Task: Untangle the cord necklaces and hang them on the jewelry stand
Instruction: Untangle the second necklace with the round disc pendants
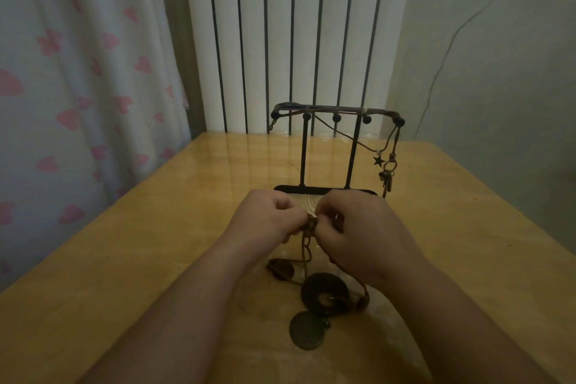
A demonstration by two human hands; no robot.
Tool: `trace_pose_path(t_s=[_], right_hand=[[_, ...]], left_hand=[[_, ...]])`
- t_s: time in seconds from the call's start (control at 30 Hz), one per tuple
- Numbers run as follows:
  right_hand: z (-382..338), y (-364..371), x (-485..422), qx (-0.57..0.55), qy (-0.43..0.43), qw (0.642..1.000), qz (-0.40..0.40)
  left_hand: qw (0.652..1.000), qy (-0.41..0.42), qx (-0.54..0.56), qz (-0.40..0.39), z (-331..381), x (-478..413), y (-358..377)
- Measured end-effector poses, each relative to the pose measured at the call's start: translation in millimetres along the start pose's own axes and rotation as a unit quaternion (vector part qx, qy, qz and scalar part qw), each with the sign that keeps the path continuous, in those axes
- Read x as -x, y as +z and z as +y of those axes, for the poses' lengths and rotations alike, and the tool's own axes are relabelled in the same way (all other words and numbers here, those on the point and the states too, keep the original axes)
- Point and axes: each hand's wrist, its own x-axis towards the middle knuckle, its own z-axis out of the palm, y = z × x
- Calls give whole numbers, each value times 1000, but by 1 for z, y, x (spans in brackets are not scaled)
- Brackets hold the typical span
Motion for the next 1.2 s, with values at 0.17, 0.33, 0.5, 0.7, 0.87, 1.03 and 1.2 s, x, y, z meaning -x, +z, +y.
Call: trace_pose_path(t_s=[0.17,0.33,0.5,0.7,0.87,1.03,1.2], right_hand=[[-1,0,-1,27,-15,999,-27],[-1,3,-6,75,-36,996,-17],[2,5,-3,54,-50,997,18],[1,5,-1,38,-46,997,55],[0,10,-2,44,-24,997,66],[-1,16,-2,-30,-6,997,76],[3,22,0,-126,11,989,76]], left_hand=[[1000,8,-16,-7,0,0,2],[999,19,-24,-10,1,1,3],[999,30,21,-18,2,2,0],[996,20,74,-36,1,1,1],[998,25,53,-35,5,2,5],[995,26,90,-42,4,0,3],[992,37,109,-55,3,-1,5]])
